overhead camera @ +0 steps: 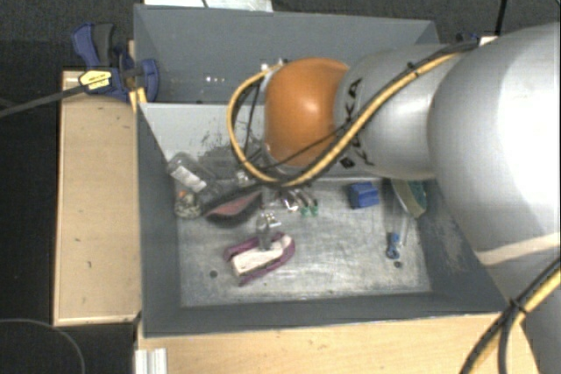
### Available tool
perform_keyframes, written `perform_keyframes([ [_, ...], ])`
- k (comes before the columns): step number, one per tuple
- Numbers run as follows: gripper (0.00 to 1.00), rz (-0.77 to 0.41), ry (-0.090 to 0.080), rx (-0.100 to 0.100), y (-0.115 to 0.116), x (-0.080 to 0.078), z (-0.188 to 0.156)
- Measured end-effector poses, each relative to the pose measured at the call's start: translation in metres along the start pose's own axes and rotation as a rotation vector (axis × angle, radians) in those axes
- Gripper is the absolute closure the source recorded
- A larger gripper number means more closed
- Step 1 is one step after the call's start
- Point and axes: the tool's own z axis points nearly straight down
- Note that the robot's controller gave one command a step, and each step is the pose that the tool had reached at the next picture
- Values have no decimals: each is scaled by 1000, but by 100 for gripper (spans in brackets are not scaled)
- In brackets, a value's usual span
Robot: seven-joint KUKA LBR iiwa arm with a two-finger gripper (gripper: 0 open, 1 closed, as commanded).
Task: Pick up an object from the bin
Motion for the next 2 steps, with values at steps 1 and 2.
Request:
perform_keyframes([
  [1,100,6,10,-1,-1,2,0],
  [2,100,8,-11,-6,-1,13,-119],
])
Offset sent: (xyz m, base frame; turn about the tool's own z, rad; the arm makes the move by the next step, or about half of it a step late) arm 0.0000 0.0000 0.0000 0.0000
